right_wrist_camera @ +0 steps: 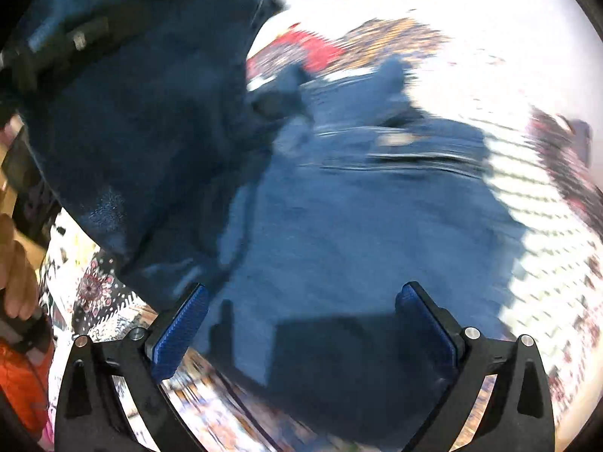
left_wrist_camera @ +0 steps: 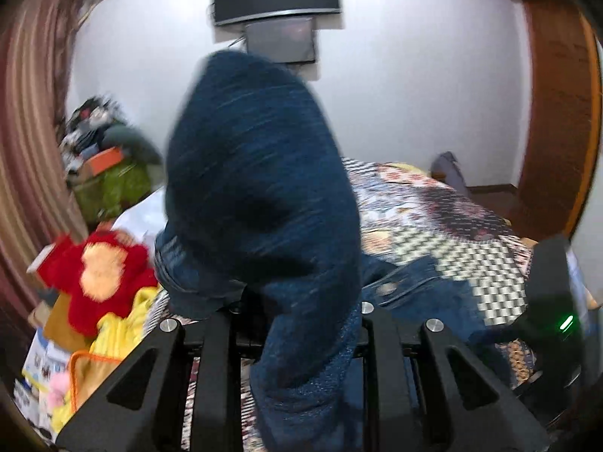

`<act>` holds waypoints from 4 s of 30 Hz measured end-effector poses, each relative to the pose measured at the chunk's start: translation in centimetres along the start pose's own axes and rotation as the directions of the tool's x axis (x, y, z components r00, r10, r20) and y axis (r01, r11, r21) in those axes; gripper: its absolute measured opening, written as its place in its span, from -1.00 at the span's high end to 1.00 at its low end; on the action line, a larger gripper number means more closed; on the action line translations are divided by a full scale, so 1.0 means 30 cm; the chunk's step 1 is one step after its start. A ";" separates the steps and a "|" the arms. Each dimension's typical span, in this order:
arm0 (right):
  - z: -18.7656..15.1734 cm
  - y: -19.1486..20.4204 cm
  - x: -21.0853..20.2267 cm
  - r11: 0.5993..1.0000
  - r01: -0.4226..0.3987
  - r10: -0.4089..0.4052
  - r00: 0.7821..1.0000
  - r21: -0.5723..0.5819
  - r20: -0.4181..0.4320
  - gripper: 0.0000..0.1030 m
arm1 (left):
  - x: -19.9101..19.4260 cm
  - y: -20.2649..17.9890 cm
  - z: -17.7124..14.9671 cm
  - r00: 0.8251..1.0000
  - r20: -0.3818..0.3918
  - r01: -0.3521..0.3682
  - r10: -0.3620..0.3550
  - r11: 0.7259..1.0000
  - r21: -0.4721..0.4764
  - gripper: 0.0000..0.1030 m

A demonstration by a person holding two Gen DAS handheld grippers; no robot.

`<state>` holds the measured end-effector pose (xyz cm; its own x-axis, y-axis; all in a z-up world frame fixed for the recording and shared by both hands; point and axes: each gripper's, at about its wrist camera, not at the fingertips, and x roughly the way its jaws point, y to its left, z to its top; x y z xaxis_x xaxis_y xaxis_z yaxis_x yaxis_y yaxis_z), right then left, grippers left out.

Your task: Fold large clothes

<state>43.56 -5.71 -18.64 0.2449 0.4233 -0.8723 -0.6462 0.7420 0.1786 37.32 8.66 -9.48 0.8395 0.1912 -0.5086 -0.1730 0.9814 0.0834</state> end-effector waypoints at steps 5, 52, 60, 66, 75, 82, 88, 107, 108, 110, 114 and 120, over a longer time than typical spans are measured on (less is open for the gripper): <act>-0.095 -0.240 -0.174 0.983 0.110 -0.115 0.993 0.144 0.031 -0.97 | -0.017 -0.209 0.007 0.996 0.020 0.080 -0.084 0.988 0.133 0.59; -0.299 -0.365 -0.096 0.923 -0.041 0.080 0.993 0.384 -0.088 -0.97 | 0.071 0.115 -0.358 0.872 -0.413 0.233 -0.264 0.964 -0.124 -0.99; -0.257 -0.404 -0.260 0.939 0.039 -0.034 0.999 0.343 -0.021 -0.97 | 0.030 0.147 -0.268 0.909 -0.387 0.168 -0.154 0.986 0.003 -0.99; -0.104 -0.389 -0.323 0.955 0.028 -0.055 0.995 0.296 0.083 -0.97 | 0.105 0.172 -0.121 0.938 -0.317 0.159 -0.142 0.987 0.028 -0.99; 0.138 -0.332 -0.138 0.979 0.009 -0.024 0.997 0.201 0.076 -0.97 | 0.465 0.118 -0.009 0.911 -0.383 0.178 -0.156 0.984 0.021 -0.99; 0.227 -0.397 0.089 0.984 0.039 -0.039 0.999 0.172 -0.006 -0.97 | 0.720 0.132 -0.003 0.871 -0.446 0.175 -0.205 0.979 -0.107 -1.00; 0.220 -0.523 0.144 0.950 -0.044 0.044 0.999 0.309 0.006 -0.97 | 0.748 0.141 0.026 0.864 -0.435 0.197 -0.252 0.966 -0.167 -1.00; 0.075 -0.333 -0.174 0.978 -0.015 0.002 0.998 0.207 0.063 -0.98 | 0.310 0.273 -0.022 0.833 -0.364 0.327 -0.417 0.902 -0.283 -1.00; 0.057 -0.330 -0.155 0.976 -0.028 0.020 0.999 0.215 0.040 -0.98 | 0.311 0.274 -0.062 0.810 -0.374 0.343 -0.451 0.882 -0.322 -1.00; 0.016 -0.333 -0.100 0.973 -0.043 0.047 0.999 0.229 -0.011 -0.98 | 0.324 0.268 -0.143 0.763 -0.403 0.356 -0.505 0.849 -0.390 -1.00; -0.047 -0.375 -0.004 0.952 -0.066 0.092 0.993 0.299 -0.074 -0.97 | 0.380 0.228 -0.285 0.705 -0.477 0.327 -0.525 0.838 -0.438 -1.00; -0.040 -0.415 0.131 0.919 -0.174 0.226 0.968 0.354 -0.111 -0.98 | 0.503 0.211 -0.328 0.620 -0.454 0.320 -0.640 0.734 -0.599 -1.00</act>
<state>51.69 -13.90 -24.86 0.0107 0.5194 -0.8545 -0.3802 0.7924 0.4769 43.82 17.60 -25.08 0.3974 -0.5178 -0.7576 -0.1669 0.7710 -0.6146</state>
